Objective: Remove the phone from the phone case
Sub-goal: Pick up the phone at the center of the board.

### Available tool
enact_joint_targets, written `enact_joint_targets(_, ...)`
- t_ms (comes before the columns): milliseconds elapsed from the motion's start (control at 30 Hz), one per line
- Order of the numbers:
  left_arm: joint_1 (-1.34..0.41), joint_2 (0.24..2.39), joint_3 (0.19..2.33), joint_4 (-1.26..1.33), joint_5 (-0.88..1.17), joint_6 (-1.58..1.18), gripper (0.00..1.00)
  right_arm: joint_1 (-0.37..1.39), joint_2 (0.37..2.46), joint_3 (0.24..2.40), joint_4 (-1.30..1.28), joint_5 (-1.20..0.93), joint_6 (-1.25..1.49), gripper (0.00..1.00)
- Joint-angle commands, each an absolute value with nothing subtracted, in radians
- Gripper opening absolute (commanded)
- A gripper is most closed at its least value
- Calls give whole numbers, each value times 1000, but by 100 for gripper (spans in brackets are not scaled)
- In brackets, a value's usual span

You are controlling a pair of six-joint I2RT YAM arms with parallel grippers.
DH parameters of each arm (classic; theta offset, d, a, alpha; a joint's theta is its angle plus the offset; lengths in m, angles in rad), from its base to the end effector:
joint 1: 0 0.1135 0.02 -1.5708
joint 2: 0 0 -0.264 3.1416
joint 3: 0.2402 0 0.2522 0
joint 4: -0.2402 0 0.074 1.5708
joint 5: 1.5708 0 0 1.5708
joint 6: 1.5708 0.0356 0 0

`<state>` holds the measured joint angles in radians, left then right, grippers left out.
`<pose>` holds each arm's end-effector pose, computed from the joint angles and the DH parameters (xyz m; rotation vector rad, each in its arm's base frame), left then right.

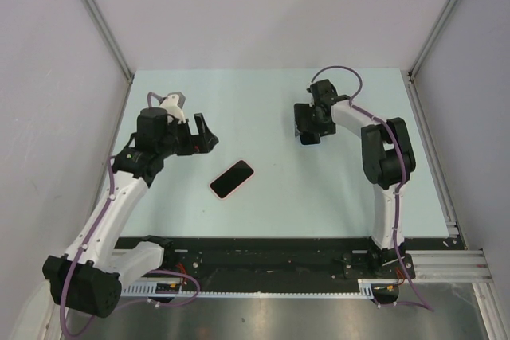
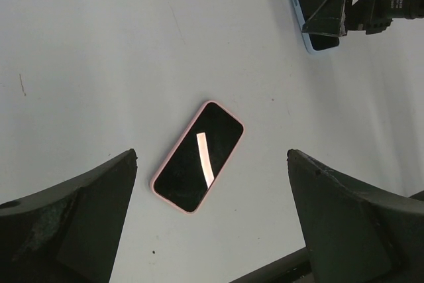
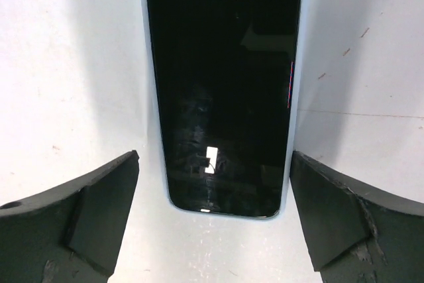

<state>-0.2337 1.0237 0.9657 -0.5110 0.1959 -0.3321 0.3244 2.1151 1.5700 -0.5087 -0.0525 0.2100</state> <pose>0.2148 -0.0583 0.3260 0.0099 2.1762 -0.5372 0.4273 0.1457 0.1684 -0.1695 2.6399 0.2517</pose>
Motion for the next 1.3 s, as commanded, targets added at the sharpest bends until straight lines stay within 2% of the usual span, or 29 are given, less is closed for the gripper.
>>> enact_joint_targets(0, -238, 993, 974, -480, 250, -327, 100, 316, 2111, 1548, -509, -193, 226, 100)
enact_joint_targets(100, -238, 992, 971, -479, 244, -327, 100, 337, 2100, 1545, -518, -134, 207, 100)
enact_joint_targets(267, -238, 1000, 971, -473, 261, -340, 100, 409, 2112, 1549, -555, 124, 150, 100)
enact_joint_targets(400, -236, 1029, 986, -475, 363, -334, 100, 426, 2152, 1549, -600, 208, 179, 99)
enact_joint_targets(467, -236, 1038, 988, -477, 410, -354, 100, 426, 2167, 1548, -611, 215, 192, 94)
enact_joint_targets(567, -236, 1049, 989, -480, 385, -382, 100, 428, 2154, 1543, -609, 181, 209, 77)
enact_joint_targets(667, -236, 1069, 986, -482, 399, -420, 100, 426, 2114, 1536, -595, 135, 238, 69)
enact_joint_targets(867, -252, 1117, 881, -278, 534, -596, 100, 426, 2008, 1476, -520, -26, 323, 64)
enact_joint_targets(1100, -282, 1354, 954, -166, 589, -691, 99, 439, 1884, 1356, -416, -219, 412, 61)
enact_joint_targets(1267, -336, 1512, 959, -28, 666, -808, 98, 471, 1787, 1273, -374, -265, 442, 61)
